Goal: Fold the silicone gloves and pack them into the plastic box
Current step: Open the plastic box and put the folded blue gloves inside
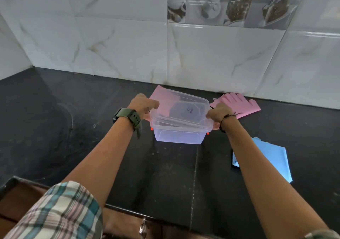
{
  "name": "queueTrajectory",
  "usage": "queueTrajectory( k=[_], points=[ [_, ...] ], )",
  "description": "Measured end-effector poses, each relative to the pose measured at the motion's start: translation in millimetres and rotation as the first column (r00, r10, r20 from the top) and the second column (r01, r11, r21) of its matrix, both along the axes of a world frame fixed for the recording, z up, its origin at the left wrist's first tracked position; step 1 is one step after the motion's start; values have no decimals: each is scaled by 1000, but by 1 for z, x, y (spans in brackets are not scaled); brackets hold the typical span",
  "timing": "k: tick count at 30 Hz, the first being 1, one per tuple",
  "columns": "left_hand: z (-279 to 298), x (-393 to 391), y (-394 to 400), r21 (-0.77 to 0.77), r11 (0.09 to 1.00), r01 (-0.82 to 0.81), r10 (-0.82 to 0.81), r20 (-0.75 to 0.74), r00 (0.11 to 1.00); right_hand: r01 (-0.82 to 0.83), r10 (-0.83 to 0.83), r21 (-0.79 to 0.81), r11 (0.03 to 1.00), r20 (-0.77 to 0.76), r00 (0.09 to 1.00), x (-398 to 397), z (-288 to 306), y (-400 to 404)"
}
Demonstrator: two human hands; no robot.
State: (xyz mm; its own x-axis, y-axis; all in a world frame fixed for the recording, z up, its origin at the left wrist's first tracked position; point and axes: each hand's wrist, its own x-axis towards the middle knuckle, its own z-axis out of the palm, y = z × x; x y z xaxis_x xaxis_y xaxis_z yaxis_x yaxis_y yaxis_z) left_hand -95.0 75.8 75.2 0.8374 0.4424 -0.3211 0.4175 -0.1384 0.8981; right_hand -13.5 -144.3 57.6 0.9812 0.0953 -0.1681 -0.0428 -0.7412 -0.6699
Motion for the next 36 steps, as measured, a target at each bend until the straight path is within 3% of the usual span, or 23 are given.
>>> queueTrajectory(
  k=[2, 4, 7, 9, 11, 14, 18, 21, 23, 24, 26, 29, 32, 36],
  points=[
    [3, -5, 0, -59, 998, -5, 7, 38, 999, 45, -47, 86, 995, 23, 999, -4, -2, -9],
    [-2, -14, -6, 34, 997, -64, 59, 113, 992, 54, -64, 80, 995, 131, 989, -17, -7, -14],
    [-32, -35, -25, 64, 954, -294, 260, 315, 913, 68, -121, 212, 975, 247, 961, -49, -27, -18],
    [-57, -52, -39, -112, 867, -486, 489, 387, 782, 82, -163, 345, 935, 213, 964, -70, -44, -22],
    [-77, -65, -46, -370, 763, -530, 642, 337, 688, 126, -213, 437, 891, 157, 964, -84, -62, -28],
    [-95, -76, -47, -528, 671, -521, 690, 187, 699, 246, -284, 562, 789, -21, 959, -98, -83, -36],
    [-108, -83, -38, -448, 786, -427, 521, 107, 847, 379, -299, 602, 703, -233, 925, -103, -99, -47],
    [-112, -84, -36, -111, 926, -361, 371, 82, 925, 379, -281, 566, 732, -256, 925, -103, -102, -50],
    [-106, -85, -43, 134, 918, -374, 356, 137, 924, 323, -264, 524, 788, -186, 946, -104, -100, -50],
    [-101, -86, -50, 187, 903, -387, 353, 191, 916, 284, -264, 486, 827, -110, 958, -104, -98, -51],
    [-92, -84, -69, 154, 932, -328, 279, 272, 921, 211, -267, 402, 891, 87, 960, -102, -89, -57],
    [-75, -73, -115, -87, 996, -5, 30, 286, 958, 208, -307, 322, 923, 296, 904, -93, -68, -82],
    [-62, -44, -171, -154, 959, 239, -203, 217, 955, 332, -383, 198, 922, 345, 857, -81, -52, -121],
    [-56, -4, -239, -99, 938, 331, -330, 31, 944, 415, -343, -196, 889, 314, 885, -67, -55, -180]
  ],
)
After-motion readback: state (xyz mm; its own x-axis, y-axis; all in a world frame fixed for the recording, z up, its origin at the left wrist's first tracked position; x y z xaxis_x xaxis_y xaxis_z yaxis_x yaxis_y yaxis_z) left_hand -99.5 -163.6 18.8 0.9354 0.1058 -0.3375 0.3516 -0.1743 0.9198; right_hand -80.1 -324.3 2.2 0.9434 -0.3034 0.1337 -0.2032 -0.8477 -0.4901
